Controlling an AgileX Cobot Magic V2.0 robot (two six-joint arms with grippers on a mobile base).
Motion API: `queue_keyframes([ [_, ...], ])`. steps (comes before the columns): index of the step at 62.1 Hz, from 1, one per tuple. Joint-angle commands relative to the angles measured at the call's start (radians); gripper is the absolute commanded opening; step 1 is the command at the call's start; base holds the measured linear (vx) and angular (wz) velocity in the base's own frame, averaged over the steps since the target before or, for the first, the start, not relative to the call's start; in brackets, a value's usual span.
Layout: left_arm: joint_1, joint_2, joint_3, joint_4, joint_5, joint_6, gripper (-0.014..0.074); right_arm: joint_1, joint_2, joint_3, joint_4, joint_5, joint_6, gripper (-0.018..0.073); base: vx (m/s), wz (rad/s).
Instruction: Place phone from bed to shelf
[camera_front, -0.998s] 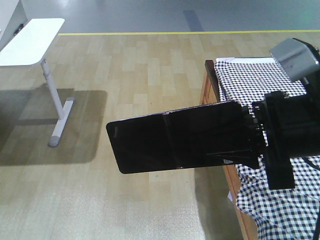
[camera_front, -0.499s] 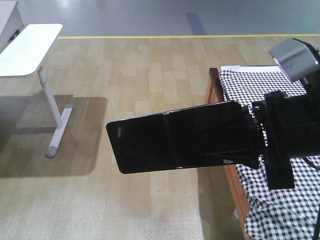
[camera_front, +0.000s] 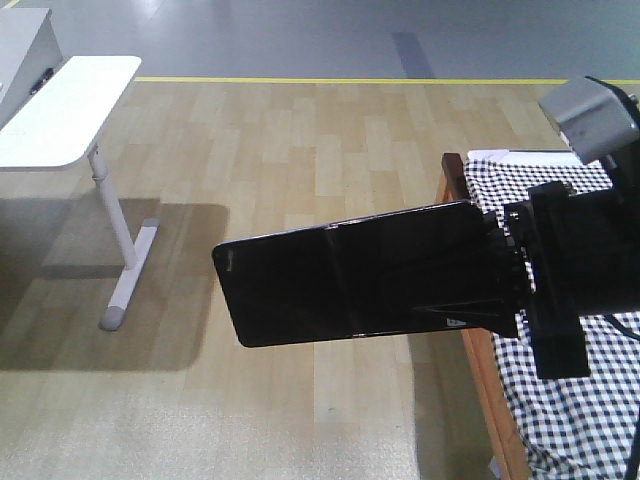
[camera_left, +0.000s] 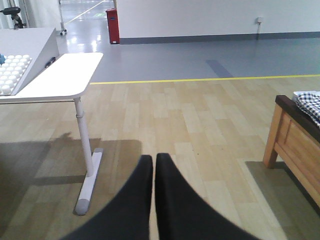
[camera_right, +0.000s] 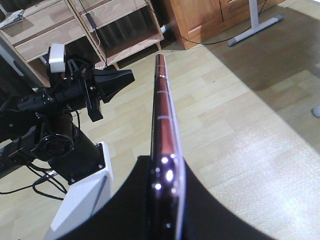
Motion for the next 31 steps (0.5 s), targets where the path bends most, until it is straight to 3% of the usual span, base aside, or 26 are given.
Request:
queue_keyframes([
  [1,-0.004,-0.006,0.002,-0.009,-0.073,-0.004,0.0001,-0.003,-0.021,-0.026,0.092,0.070,-0.001,-0.0004,0.16,0.08],
  [31,-0.004,-0.006,0.002,-0.009,-0.073,-0.004,0.0001,-0.003,-0.021,-0.026,0.092,0.070,-0.001,-0.0004,0.15,0.08],
])
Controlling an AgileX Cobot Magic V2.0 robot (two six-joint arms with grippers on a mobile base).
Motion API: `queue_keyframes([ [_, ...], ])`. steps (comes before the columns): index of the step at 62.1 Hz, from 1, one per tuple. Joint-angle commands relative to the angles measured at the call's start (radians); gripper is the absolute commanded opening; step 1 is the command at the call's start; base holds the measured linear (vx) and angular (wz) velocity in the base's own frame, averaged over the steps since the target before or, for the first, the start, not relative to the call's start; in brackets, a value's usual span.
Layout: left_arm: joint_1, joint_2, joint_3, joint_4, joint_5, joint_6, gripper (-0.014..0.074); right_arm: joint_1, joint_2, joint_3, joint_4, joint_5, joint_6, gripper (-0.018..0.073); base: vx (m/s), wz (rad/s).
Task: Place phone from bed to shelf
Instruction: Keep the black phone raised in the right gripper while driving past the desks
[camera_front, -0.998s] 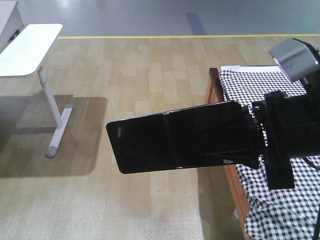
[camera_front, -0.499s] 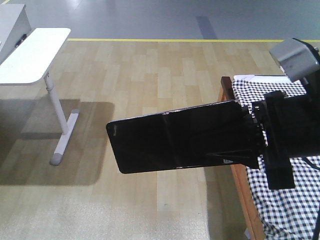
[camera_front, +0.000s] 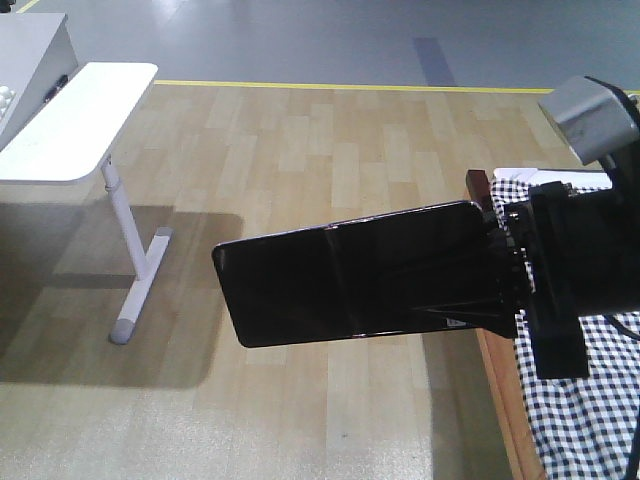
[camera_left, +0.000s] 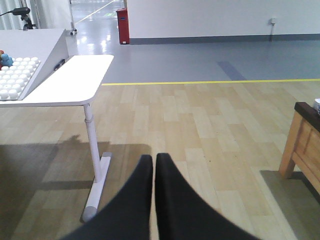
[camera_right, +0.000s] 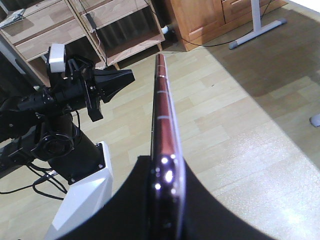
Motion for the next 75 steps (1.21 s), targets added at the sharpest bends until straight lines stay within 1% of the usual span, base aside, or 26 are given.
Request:
queue_keyframes([
  [1,-0.004,-0.006,0.002,-0.009,-0.073,-0.004,0.0001,-0.003,-0.021,-0.026,0.092,0.070,-0.001,-0.0004,0.14,0.06],
  [36,-0.004,-0.006,0.002,-0.009,-0.073,-0.004,0.0001,-0.003,-0.021,-0.026,0.092,0.070,-0.001,-0.0004,0.15,0.03],
  [75,-0.004,-0.006,0.002,-0.009,-0.073,-0.004,0.0001,-0.003,-0.021,-0.026,0.092,0.070,-0.001,-0.0004,0.15,-0.06],
])
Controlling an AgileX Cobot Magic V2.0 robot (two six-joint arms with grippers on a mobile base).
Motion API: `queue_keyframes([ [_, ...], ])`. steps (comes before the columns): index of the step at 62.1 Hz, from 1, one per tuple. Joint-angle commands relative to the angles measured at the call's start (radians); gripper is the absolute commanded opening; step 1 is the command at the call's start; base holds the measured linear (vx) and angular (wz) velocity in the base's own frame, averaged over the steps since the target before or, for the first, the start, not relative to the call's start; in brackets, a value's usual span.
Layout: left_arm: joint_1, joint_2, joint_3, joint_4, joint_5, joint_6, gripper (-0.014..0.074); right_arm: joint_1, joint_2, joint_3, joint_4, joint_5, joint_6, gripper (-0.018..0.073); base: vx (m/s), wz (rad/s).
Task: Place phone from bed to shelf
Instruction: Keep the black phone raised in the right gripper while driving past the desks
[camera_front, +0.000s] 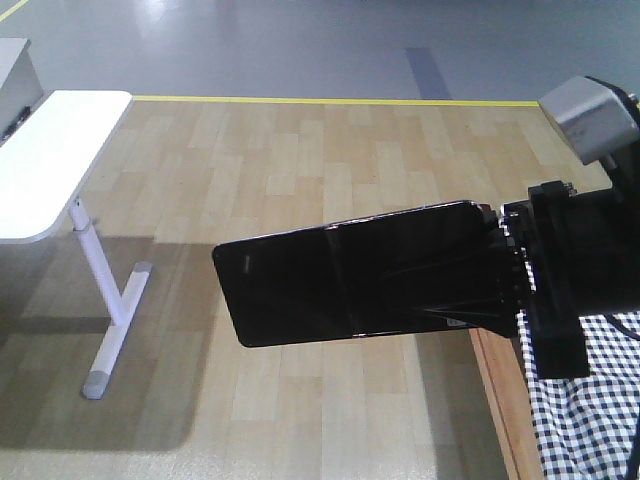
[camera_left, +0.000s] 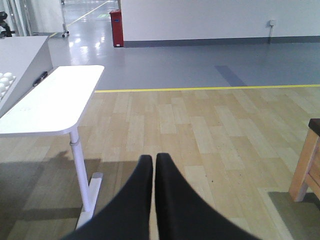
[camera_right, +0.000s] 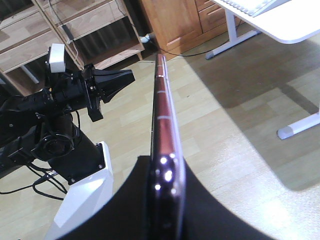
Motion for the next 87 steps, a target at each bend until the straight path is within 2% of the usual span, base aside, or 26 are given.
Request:
queue_keyframes([
  [1,-0.004,-0.006,0.002,-0.009,-0.073,-0.004,0.0001,-0.003,-0.021,-0.026,0.092,0.070,-0.001,-0.0004,0.14,-0.07],
  [47,-0.004,-0.006,0.002,-0.009,-0.073,-0.004,0.0001,-0.003,-0.021,-0.026,0.092,0.070,-0.001,-0.0004,0.12,0.01],
  [87,-0.004,-0.006,0.002,-0.009,-0.073,-0.004,0.0001,-0.003,-0.021,-0.026,0.092,0.070,-0.001,-0.0004,0.12,0.22],
])
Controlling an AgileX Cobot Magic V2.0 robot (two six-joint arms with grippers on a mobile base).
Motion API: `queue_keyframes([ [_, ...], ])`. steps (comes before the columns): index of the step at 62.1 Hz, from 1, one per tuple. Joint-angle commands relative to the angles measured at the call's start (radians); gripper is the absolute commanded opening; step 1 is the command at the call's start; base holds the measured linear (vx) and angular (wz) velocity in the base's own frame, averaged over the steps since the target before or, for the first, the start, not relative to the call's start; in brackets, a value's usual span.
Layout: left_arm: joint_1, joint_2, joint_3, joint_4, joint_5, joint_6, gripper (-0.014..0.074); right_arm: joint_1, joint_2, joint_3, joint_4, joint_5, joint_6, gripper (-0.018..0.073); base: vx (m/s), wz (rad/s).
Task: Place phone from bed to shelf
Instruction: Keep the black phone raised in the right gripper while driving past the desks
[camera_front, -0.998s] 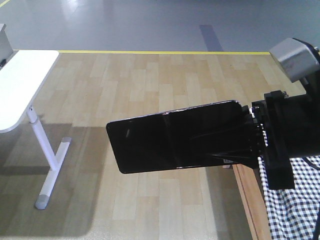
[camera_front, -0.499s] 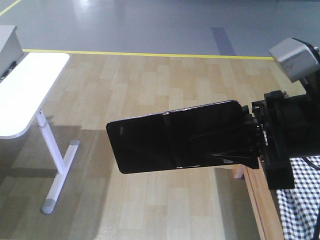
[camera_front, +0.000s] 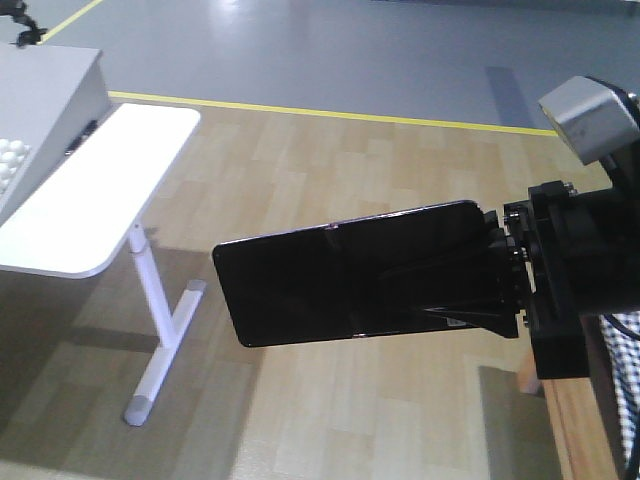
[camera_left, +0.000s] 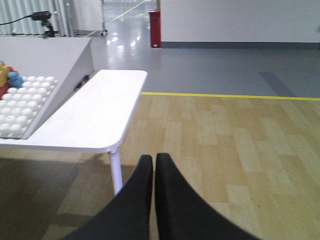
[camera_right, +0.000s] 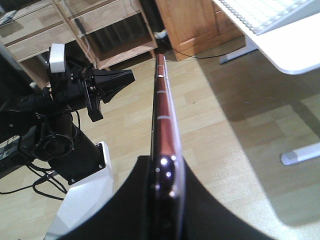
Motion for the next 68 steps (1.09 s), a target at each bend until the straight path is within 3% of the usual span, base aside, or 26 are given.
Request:
queue_keyframes([
  [1,-0.004,-0.006,0.002,-0.009,-0.073,-0.004,0.0001,-0.003,-0.021,-0.026,0.092,0.070,-0.001,-0.0004,0.13,0.34],
  [68,-0.004,-0.006,0.002,-0.009,-0.073,-0.004,0.0001,-0.003,-0.021,-0.026,0.092,0.070,-0.001,-0.0004,0.14,0.41],
])
